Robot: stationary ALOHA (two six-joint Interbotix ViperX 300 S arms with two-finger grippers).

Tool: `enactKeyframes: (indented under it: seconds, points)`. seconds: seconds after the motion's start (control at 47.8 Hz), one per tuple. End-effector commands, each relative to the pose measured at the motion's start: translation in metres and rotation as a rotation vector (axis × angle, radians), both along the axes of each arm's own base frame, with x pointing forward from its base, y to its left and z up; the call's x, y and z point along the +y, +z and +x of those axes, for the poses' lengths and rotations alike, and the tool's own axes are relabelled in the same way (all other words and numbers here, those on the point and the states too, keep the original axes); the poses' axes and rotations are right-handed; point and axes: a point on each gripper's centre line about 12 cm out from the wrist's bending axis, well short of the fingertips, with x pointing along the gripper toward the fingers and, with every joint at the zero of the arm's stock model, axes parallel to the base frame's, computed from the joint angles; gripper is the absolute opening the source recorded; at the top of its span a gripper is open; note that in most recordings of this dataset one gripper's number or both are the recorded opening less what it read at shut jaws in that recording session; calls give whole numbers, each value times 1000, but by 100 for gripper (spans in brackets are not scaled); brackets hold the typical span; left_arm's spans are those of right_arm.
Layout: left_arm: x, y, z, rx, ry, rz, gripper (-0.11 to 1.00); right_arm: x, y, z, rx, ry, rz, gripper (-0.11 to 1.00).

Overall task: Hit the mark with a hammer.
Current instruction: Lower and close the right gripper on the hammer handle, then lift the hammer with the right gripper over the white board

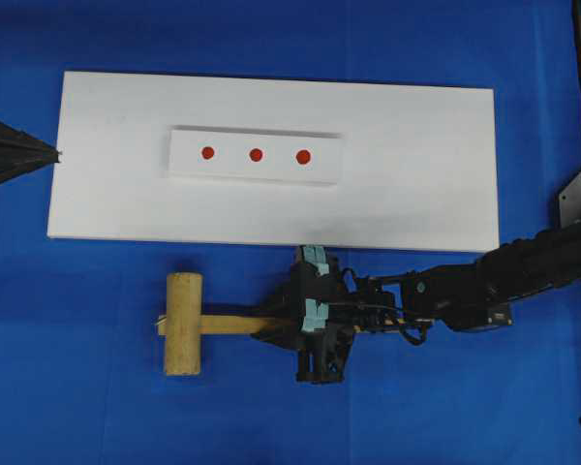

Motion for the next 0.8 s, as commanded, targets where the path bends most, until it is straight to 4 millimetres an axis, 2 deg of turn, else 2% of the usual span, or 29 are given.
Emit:
enactKeyframes:
  seconds: [0.0,0.168,0.586,0.67,0.775]
  points:
    - [1,4,1,-8,3,-2,0,3,20,4,-51,7,11,10]
    - [0,3,2,-2,1,-8,0,2,55,0,-117,10,30,10]
    - [0,1,2,0,1,-8,0,-3,149,-33,-197,96,-1,10]
    - [1,1,2,3,3,-8,0,-5,159,-37,-209,104,-8,10]
    - [1,0,2,5,3,-8,0,-9,160,-37,-210,96,-13,10]
